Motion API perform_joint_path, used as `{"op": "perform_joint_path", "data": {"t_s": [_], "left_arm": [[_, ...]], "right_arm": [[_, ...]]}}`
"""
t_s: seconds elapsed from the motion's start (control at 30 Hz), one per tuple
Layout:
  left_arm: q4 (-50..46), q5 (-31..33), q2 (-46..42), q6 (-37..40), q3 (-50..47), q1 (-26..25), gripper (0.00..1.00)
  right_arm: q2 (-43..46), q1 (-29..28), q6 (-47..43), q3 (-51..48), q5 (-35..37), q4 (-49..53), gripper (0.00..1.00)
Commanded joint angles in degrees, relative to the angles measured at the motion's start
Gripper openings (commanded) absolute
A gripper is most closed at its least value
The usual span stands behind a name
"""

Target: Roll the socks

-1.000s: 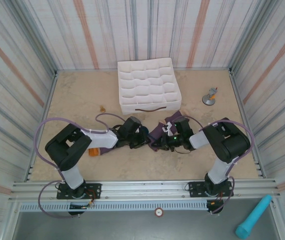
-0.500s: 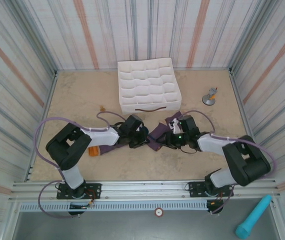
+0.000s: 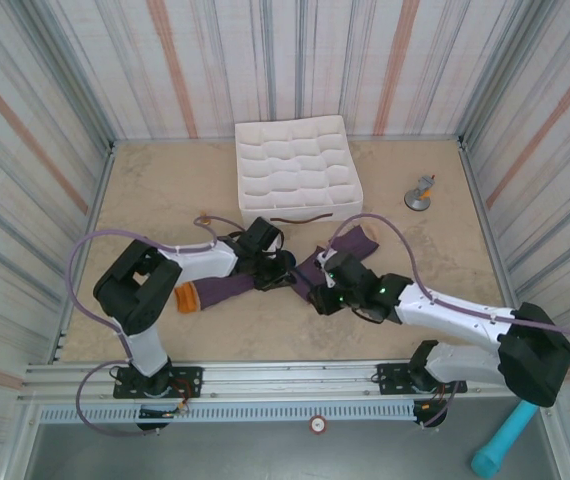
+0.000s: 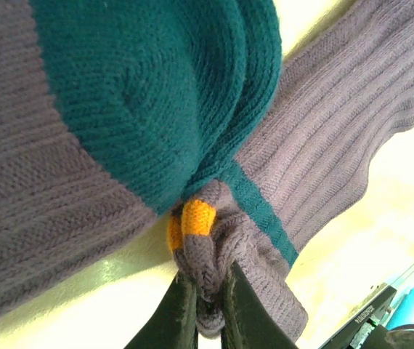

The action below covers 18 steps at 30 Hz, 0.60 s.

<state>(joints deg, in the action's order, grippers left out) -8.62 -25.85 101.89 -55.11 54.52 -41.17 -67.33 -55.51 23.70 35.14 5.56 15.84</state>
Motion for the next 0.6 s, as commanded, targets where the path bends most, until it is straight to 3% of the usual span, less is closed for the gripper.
{"op": "perform_joint_path", "data": {"t_s": [0.0, 0.27, 0.57], "left_arm": [[-3.70, -2.90, 0.71, 2.31, 1.54, 0.82, 0.00], [-4.06, -3.25, 0.20, 2.75, 1.40, 1.08, 0.00], [-3.22, -4.48, 0.26, 2.75, 0.47, 1.27, 0.00]], "right_arm": [[-2.92, -6.08, -6.05, 3.04, 15.46, 3.67, 0.61], [-15.92, -18.28, -12.62, 8.10, 32.18, 1.19, 0.61], [-31.05, -21.31, -14.06, 13.09, 41.72, 0.13, 0.51]]}}
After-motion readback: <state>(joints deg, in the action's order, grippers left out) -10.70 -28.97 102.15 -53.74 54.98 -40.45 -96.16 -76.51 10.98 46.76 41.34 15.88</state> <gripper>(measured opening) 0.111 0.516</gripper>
